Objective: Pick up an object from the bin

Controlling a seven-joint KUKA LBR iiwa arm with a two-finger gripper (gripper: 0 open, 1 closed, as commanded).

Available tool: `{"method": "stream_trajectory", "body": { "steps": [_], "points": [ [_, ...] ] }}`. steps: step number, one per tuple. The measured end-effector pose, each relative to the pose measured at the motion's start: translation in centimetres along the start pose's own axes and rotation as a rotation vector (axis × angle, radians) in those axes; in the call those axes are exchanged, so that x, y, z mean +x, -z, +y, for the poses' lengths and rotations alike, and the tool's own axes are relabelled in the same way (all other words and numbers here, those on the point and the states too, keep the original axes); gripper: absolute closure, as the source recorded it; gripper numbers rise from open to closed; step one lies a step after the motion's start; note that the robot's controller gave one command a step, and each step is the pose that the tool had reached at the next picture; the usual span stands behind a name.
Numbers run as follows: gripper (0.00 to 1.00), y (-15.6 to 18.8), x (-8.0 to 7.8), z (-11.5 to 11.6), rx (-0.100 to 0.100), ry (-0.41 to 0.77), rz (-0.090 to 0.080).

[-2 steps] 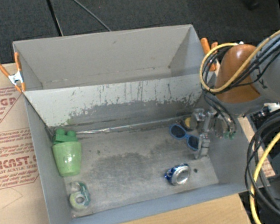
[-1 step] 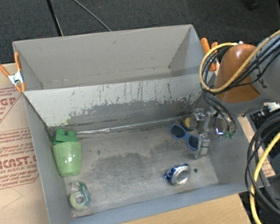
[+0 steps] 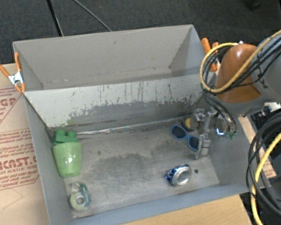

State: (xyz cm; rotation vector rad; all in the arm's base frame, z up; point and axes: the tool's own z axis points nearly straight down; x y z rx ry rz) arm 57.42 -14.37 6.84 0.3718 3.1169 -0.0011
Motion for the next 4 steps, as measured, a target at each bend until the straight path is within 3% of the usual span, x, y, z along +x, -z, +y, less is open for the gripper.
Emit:
{"method": "stream_trajectory", "body": {
  "steps": [2,3,4],
  "points": [
    [0.0,0.0,-0.1,0.1,0.0,0.002,0.001],
    [1.0,0.0,-0.1,0.2,0.0,0.002,0.0],
    [1.0,4.1,-0.2,0.2,0.0,0.003,-0.003]
  ]
}}
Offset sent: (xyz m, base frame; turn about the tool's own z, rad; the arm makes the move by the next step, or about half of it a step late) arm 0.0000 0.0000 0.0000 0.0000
